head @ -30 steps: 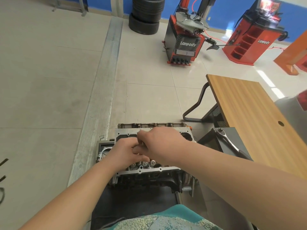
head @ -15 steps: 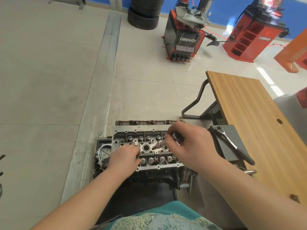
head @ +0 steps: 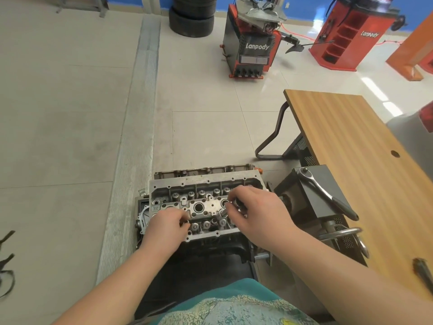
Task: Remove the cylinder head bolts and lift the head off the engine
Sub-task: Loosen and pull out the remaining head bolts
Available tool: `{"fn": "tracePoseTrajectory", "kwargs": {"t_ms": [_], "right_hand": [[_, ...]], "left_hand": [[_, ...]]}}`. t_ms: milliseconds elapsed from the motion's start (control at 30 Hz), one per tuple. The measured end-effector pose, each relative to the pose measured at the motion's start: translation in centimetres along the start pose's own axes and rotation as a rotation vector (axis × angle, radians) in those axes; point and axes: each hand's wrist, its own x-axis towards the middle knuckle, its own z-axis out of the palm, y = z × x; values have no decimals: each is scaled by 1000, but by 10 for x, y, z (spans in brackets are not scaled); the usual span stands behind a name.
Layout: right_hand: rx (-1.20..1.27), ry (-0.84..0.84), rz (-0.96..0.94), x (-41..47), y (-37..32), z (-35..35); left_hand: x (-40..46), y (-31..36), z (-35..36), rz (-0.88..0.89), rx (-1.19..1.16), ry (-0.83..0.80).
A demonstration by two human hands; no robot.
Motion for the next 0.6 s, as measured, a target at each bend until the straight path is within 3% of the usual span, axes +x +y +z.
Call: {"fn": "tracePoseTrajectory", "kwargs": {"t_ms": [233,333,400,467,600], "right_hand": [[43,-21,-44,3,8,9],[23,-9,-90,7,11,10],[29,18,-113,9,11,12],[45,32,-120,13,11,14],[127,-4,-94,18,15,13]], "left_hand": [[-7,11,-3,-5,23,-41],[-13,35,-13,94,-250,11],[-13,60,-20,149,-415,-78],[-8,83,-23,149,-463,-145],[-3,97,-18,91,-507,-60]]}}
